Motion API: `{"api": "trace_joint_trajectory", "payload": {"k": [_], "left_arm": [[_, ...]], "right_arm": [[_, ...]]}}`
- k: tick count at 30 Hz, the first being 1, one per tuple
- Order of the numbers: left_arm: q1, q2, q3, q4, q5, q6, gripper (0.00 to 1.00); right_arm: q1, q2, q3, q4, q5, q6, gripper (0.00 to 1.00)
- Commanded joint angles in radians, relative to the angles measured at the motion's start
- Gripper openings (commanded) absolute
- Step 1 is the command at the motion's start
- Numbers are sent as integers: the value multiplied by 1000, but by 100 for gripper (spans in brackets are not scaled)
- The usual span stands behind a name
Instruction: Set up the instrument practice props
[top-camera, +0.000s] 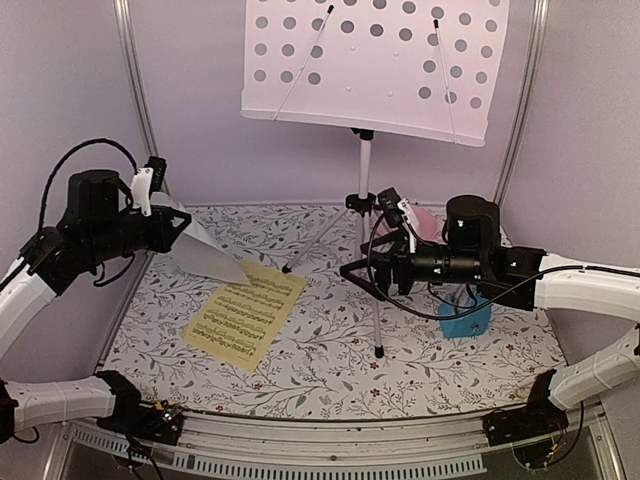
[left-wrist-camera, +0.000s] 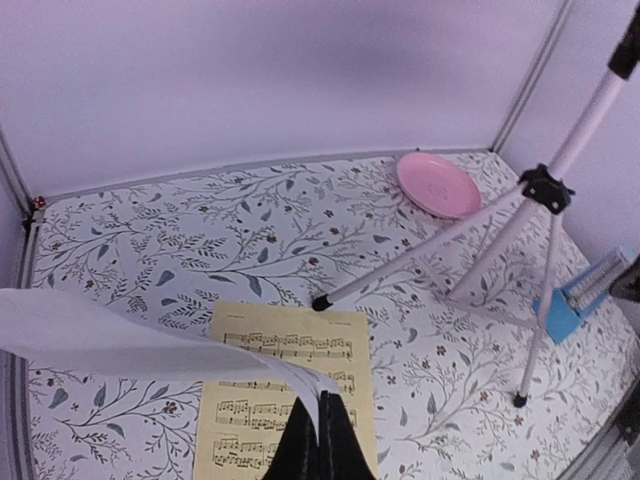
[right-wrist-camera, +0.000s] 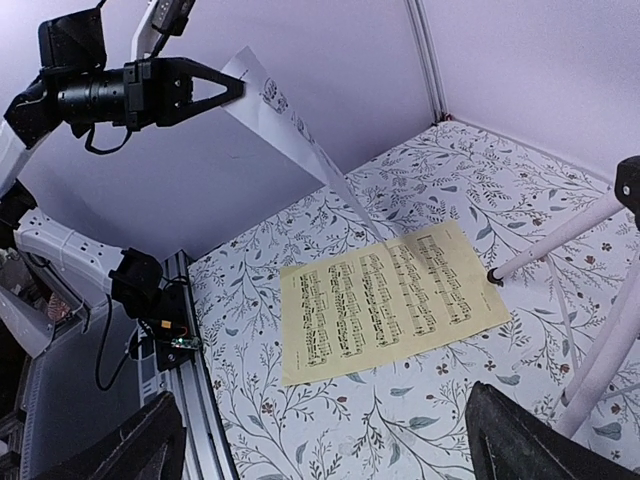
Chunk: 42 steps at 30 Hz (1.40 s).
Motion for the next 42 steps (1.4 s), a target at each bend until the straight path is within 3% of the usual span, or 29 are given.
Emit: {"api": "trace_joint_trajectory", "payload": {"k": [1, 10, 15, 18, 24, 31, 37, 42], "left_arm": [[-40, 22, 81, -247, 292, 174, 0], [-192, -10, 224, -431, 500, 277, 0], [-288, -32, 201, -449, 658, 339, 0], [-380, -45, 190, -436, 684, 365, 0], [-570, -25, 176, -402, 626, 426, 0], [-774, 47, 230, -471, 435, 508, 0], [-856, 76, 289, -492, 325, 547, 0], [-887, 74, 293, -461, 277, 584, 0]], "right_arm": [[9, -55, 27, -66, -23, -70, 99], [9, -64, 53, -82, -168, -151, 99], [9, -36, 73, -60, -263, -173, 99], [9, -30, 73, -46, -302, -183, 99], [9, -11, 53, -21, -384, -224, 99], [9, 48, 34, 56, -510, -291, 99], [17, 94, 37, 86, -582, -294, 99], [60, 108, 19, 108, -533, -314, 99]]}}
